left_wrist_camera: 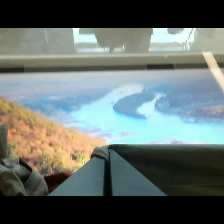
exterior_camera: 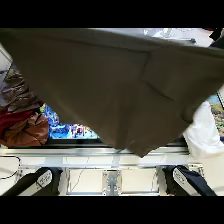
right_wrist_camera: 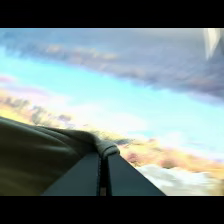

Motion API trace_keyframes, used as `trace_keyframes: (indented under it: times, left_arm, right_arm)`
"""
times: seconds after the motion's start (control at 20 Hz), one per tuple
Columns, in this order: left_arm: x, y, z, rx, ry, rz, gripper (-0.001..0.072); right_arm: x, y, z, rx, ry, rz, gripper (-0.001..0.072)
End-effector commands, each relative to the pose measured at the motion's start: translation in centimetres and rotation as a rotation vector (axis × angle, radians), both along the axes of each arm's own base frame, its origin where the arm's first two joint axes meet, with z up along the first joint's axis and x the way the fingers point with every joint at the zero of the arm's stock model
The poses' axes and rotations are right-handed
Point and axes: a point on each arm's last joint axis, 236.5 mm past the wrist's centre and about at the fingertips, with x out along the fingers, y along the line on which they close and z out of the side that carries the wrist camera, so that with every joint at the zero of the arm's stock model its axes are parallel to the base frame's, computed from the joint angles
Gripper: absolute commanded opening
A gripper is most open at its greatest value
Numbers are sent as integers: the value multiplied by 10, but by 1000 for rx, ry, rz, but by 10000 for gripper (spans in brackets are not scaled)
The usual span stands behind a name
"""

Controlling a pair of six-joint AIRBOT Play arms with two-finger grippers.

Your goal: Fold the shirts.

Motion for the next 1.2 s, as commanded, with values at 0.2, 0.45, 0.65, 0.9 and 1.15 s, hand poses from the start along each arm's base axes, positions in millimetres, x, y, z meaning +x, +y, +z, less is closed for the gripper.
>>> trace_keyframes:
  times: [0.2, 0.45, 0.65, 0.9, 1.15]
  left_arm:
    - [146, 3, -254, 0, 429, 1, 12]
    - [219, -23, -293, -111, 251, 68, 700]
    - [203, 15, -226, -57, 158, 124, 699]
    - [81, 141, -175, -40, 325, 392, 689]
    - [-53, 146, -262, -200, 487, 518, 688]
  right_arm:
    - [205, 36, -202, 476, 240, 96, 20]
    - [286, 40, -241, 557, 61, -21, 390]
    - [262, 9, -202, 437, 94, 13, 387]
    - [135, -78, -158, 290, 331, -73, 377]
    - [45, -66, -157, 424, 352, -36, 378]
